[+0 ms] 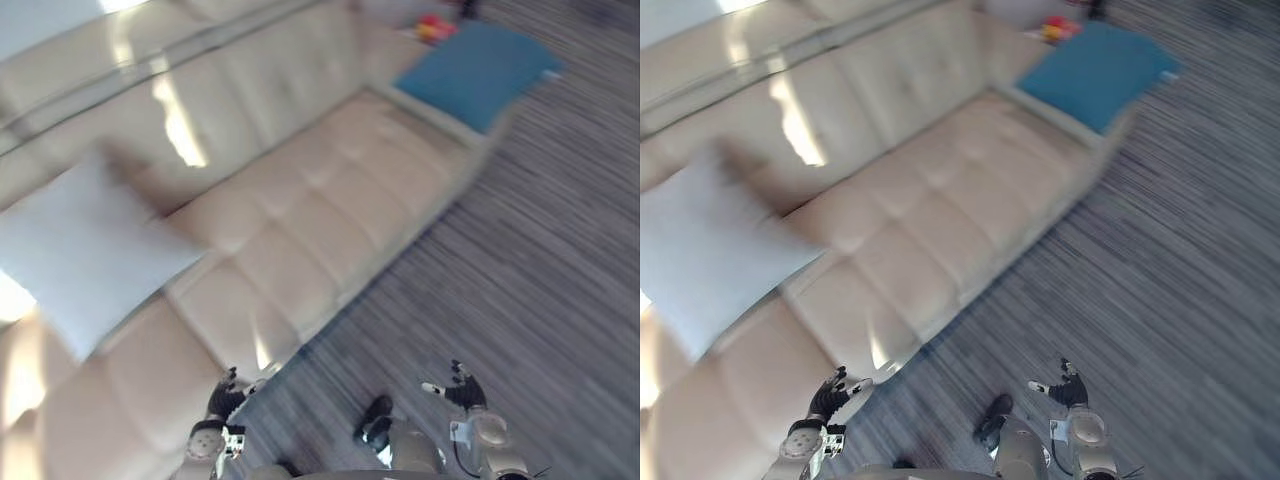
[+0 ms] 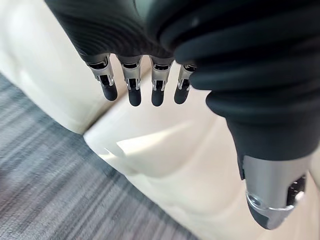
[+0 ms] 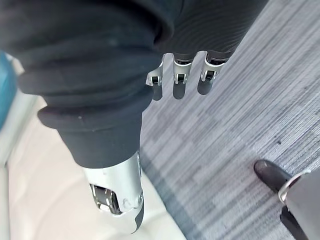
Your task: Pick up cushions and gather them together orderly.
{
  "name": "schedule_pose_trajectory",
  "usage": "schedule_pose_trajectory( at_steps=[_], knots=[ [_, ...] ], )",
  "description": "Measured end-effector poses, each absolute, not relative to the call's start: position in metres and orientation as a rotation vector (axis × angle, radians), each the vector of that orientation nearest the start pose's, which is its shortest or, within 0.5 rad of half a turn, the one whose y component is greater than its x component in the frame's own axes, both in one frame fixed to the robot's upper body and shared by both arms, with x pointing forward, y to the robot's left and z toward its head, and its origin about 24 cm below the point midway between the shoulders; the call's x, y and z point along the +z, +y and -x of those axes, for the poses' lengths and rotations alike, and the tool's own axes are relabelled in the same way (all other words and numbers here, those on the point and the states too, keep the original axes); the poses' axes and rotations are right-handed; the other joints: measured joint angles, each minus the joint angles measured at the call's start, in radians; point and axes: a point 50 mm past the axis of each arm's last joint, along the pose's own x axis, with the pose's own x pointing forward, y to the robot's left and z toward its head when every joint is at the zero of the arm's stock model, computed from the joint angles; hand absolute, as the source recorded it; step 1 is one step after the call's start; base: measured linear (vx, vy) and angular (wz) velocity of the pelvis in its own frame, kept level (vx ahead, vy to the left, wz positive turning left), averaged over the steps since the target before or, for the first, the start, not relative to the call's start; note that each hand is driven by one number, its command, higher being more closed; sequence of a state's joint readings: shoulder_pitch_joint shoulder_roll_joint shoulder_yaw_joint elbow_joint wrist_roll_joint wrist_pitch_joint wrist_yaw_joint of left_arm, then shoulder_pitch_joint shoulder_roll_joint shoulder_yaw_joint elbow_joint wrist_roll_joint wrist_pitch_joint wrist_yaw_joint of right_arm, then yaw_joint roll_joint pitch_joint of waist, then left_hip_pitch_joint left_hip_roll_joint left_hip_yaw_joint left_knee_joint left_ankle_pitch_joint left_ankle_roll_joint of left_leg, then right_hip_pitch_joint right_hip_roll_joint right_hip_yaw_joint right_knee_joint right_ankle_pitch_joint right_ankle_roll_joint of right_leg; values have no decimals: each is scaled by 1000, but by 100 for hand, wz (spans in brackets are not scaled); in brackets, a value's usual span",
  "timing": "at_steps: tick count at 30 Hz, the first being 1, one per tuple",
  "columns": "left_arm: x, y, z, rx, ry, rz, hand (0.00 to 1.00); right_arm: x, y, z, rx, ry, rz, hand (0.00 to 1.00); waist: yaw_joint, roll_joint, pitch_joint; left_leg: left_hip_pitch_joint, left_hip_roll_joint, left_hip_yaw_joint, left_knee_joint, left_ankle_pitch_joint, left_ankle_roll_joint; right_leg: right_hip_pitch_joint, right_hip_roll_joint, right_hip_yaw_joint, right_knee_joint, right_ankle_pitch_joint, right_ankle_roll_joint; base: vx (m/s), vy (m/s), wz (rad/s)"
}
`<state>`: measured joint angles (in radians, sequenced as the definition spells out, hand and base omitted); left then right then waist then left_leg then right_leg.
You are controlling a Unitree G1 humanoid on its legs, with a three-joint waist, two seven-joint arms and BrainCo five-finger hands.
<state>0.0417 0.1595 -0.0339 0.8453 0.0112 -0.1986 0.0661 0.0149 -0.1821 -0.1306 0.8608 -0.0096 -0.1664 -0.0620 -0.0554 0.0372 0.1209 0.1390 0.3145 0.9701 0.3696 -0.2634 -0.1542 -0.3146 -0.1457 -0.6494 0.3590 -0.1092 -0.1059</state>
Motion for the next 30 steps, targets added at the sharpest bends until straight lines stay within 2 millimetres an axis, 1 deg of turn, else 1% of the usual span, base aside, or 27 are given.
schedule_pose_trajectory(
  at_steps=[1, 2, 3, 4, 5, 6, 8, 9, 10, 12, 13, 14, 15, 16, 17, 18, 19, 20, 21, 22, 23, 24, 26, 27, 28, 29, 30],
  knots=[
    [-116, 203, -171, 82, 670, -195, 0, -113, -236, -168, -234, 695, 162, 0, -10, 1, 0, 8, 68, -16, 152, 0, 1, -4, 38, 61, 33, -43, -1, 253, -151, -206],
    [-115, 203, -173, 84, 664, -192, 0, -113, -236, -166, -232, 700, 162, 0, -12, 4, 1, -3, 114, -46, 261, 19, 47, 4, 70, 91, 33, -52, -4, 295, -188, -200],
    [-115, 200, -172, 84, 662, -182, 0, -117, -231, -162, -223, 716, 155, 0, -2, 11, 3, -58, 185, -173, 469, 71, 179, 33, 128, 168, 8, -58, -9, 286, -144, -191],
    [-117, 195, -171, 82, 669, -165, 0, -118, -230, -163, -223, 722, 153, 0, 9, 19, 9, -143, 159, -348, 579, 35, 153, 57, 162, 229, -13, -57, -13, 332, -105, -235],
    [-119, 188, -169, 78, 676, -145, 0, -119, -231, -163, -228, 737, 151, 0, 22, 18, 21, -244, 54, -562, 640, -12, 89, 91, 183, 297, -35, -55, -18, 267, 5, -171],
    [-120, 187, -167, 77, 680, -141, 0, -120, -231, -163, -231, 743, 150, 0, 27, 16, 22, -264, 32, -595, 639, -22, 80, 101, 184, 310, -39, -53, -20, 300, 47, -178],
    [-123, 180, -158, 84, 692, -111, 0, -126, -226, -155, -249, 778, 131, 0, 55, 8, 35, -378, -92, -738, 524, -49, 94, 176, 200, 428, -73, -60, -10, 307, 78, -165],
    [-123, 179, -156, 90, 692, -106, 0, -127, -227, -152, -260, 784, 126, 0, 71, 3, 44, -444, -130, -783, 432, -48, 93, 193, 200, 466, -83, -68, 2, 303, 118, -112],
    [-121, 178, -160, 94, 678, -105, 0, -127, -227, -152, -265, 783, 123, 0, 75, 14, 50, -475, -149, -816, 373, -43, 86, 210, 199, 483, -92, -73, 9, 325, 150, -68],
    [-118, 177, -163, 102, 661, -103, 0, -126, -231, -152, -289, 781, 117, 0, 82, 31, 67, -523, -205, -886, 117, 4, 23, 252, 193, 515, -129, -88, 34, 333, 178, -46],
    [-118, 177, -164, 107, 657, -104, 0, -126, -232, -152, -298, 783, 118, 0, 101, 39, 65, -525, -210, -869, -17, 67, 37, 283, 193, 536, -155, -97, 48, 279, 165, -48],
    [-117, 178, -164, 114, 657, -106, 0, -126, -231, -152, -297, 783, 117, 0, 110, 37, 64, -520, -210, -854, -39, 108, 61, 298, 191, 546, -165, -106, 59, 445, 215, -49],
    [-117, 180, -165, 123, 656, -111, 0, -127, -228, -152, -294, 782, 112, 0, 126, 23, 53, -509, -219, -832, -43, 167, 104, 314, 174, 564, -171, -134, 82, 642, 284, -20],
    [-118, 181, -162, 125, 663, -113, 0, -127, -225, -153, -291, 783, 104, 0, 125, -9, 28, -513, -257, -814, -16, 170, 147, 311, 126, 566, -121, -193, 130, 693, 280, -6],
    [-118, 181, -162, 125, 664, -113, 0, -128, -225, -150, -293, 790, 103, 0, 122, -18, 26, -508, -264, -813, -15, 167, 153, 307, 121, 563, -85, -199, 139, 730, 249, 9],
    [-119, 179, -162, 121, 673, -110, 0, -130, -225, -149, -296, 799, 99, 0, 123, -41, 32, -483, -292, -804, 6, 148, 187, 254, 82, 566, 94, -226, 189, 646, 182, 15],
    [-120, 176, -161, 106, 684, -115, 0, -131, -223, -150, -296, 809, 90, 0, 117, -51, 31, -443, -312, -805, 26, 110, 215, 188, 49, 567, 315, -186, 258, 777, 217, 19],
    [-121, 176, -160, 96, 689, -124, 0, -133, -221, -148, -295, 818, 83, 0, 110, -58, 36, -391, -326, -809, 25, 78, 229, 133, 16, 563, 486, -107, 301, 660, 186, 30],
    [-121, 176, -159, 83, 693, -136, 0, -133, -220, -148, -296, 819, 77, 0, 100, -61, 39, -336, -339, -817, 20, 52, 241, 98, -21, 531, 612, -115, 272, 688, 152, 31],
    [-122, 175, -158, 76, 698, -142, 0, -132, -221, -150, -296, 812, 83, 0, 91, -53, 41, -259, -348, -832, -4, 24, 251, 61, -66, 472, 688, -151, 209, 567, 95, 26],
    [-121, 175, -159, 74, 696, -143, 0, -132, -222, -150, -291, 811, 93, 0, 87, -48, 42, -211, -349, -837, -35, 16, 254, 34, -78, 435, 681, -172, 180, 682, 87, 21],
    [-120, 175, -162, 72, 686, -145, 0, -129, -223, -156, -280, 796, 109, 0, 84, -31, 50, -147, -343, -861, -86, 16, 254, 2, -75, 380, 612, -197, 148, 645, 38, 26],
    [-116, 173, -172, 62, 661, -146, 0, -122, -229, -168, -280, 760, 129, 0, 64, 13, 67, -65, -312, -892, -148, 17, 251, -64, -38, 323, 388, -201, 135, 694, 8, 46],
    [-112, 172, -180, 57, 639, -146, 0, -120, -233, -169, -284, 753, 140, 0, 61, 22, 69, -41, -301, -893, -161, 16, 224, -101, -22, 341, 267, -173, 152, 642, -31, 57],
    [-111, 173, -181, 58, 635, -149, 0, -119, -236, -169, -288, 751, 147, 0, 55, 22, 69, -11, -292, -899, -163, 0, 176, -129, 5, 386, 106, -88, 158, 674, -82, 55],
    [-111, 174, -181, 61, 635, -152, 0, -120, -237, -167, -292, 755, 147, 0, 54, 18, 68, 17, -289, -901, -163, -17, 149, -130, 13, 417, 30, -29, 152, 703, -118, 59],
    [-113, 177, -177, 70, 645, -156, 0, -123, -236, -159, -291, 774, 145, 0, 51, -3, 58, 63, -288, -908, -158, -53, 95, -134, 22, 453, -38, 69, 129, 769, -203, 57]
  ],
)
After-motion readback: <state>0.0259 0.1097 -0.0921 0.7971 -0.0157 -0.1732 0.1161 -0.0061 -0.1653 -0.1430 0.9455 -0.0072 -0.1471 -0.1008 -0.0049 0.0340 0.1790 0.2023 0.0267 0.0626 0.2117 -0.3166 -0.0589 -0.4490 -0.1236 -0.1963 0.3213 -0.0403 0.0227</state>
